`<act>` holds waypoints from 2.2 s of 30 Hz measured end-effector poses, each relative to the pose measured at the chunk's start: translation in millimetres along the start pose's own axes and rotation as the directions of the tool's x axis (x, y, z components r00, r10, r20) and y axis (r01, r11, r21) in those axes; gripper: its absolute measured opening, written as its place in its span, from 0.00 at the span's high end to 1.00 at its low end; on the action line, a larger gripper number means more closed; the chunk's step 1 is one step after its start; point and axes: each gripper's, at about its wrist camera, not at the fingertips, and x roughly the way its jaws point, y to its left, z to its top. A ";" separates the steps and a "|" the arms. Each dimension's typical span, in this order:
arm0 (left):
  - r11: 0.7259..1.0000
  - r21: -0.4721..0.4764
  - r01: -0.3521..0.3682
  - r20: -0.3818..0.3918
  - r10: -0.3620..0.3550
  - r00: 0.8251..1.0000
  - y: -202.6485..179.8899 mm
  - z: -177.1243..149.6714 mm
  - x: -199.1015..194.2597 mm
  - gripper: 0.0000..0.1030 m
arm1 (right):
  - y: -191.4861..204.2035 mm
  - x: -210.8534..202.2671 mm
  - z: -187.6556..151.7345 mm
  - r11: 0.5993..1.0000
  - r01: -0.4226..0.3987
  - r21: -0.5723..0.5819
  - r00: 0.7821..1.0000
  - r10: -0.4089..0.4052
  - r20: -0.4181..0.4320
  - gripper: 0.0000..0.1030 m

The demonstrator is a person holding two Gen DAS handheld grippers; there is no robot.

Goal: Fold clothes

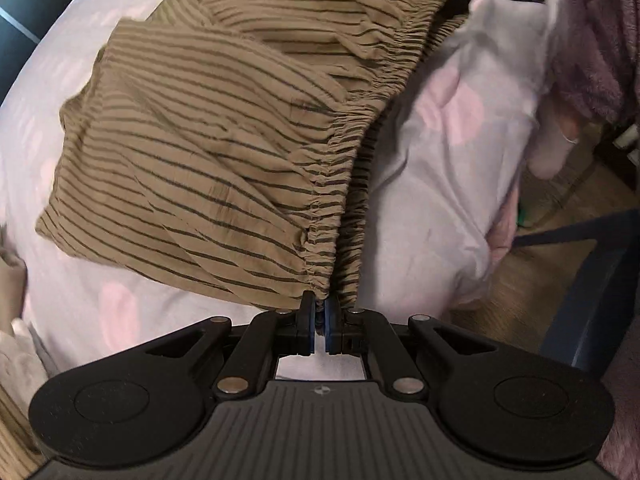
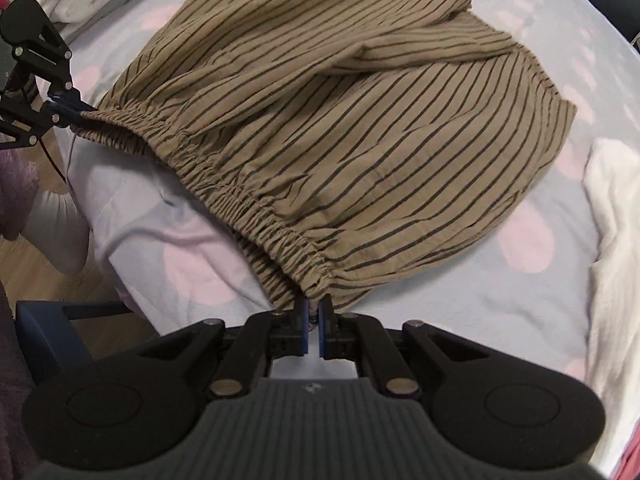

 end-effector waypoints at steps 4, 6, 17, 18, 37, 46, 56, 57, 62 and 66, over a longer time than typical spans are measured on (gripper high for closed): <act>0.997 -0.071 0.022 0.030 -0.020 0.999 9.8 -7.0 11.9 0.95 | 1.6 10.1 -6.5 1.000 -0.023 0.006 0.999 0.023 -0.028 0.93; 0.991 -0.122 0.048 0.047 -0.043 0.998 19.0 -10.9 10.7 0.91 | -0.8 9.7 -8.4 0.999 -0.033 0.022 0.999 0.033 -0.022 0.91; 0.919 -0.349 0.185 0.092 -0.163 0.982 85.3 -24.0 -25.0 0.45 | -24.3 -24.5 -13.7 0.994 -0.054 0.092 0.998 0.055 -0.011 0.57; 0.908 -0.381 0.174 0.103 -0.146 0.984 98.8 -22.4 -25.4 0.44 | -30.8 -29.3 -11.9 0.994 -0.042 0.102 0.999 0.043 -0.006 0.56; 0.621 -0.784 0.002 0.138 0.170 0.976 304.5 11.6 44.1 0.44 | -219.0 6.4 81.0 0.807 0.039 0.589 0.959 -0.196 0.205 0.53; 0.538 -0.843 -0.011 0.104 0.182 0.978 337.5 14.1 86.6 0.48 | -266.4 39.5 110.7 0.744 -0.006 0.669 0.936 -0.232 0.266 0.53; 0.511 -0.860 -0.018 0.101 0.206 0.973 339.8 26.7 99.1 0.74 | -264.3 85.4 146.2 0.777 0.035 0.628 0.958 -0.205 0.200 0.68; 0.518 -0.855 -0.020 0.103 0.208 0.973 339.5 27.9 98.7 0.82 | -261.7 89.3 146.9 0.785 0.062 0.617 0.959 -0.219 0.182 0.77; 0.522 -0.852 -0.034 0.101 0.229 0.968 339.9 29.2 91.8 0.99 | -262.2 74.8 143.8 0.777 0.100 0.621 0.947 -0.266 0.181 0.99; 0.488 -0.866 -0.108 0.042 0.285 0.958 340.3 23.9 80.8 1.00 | -273.7 53.9 134.3 0.733 0.120 0.670 0.926 -0.325 0.190 0.99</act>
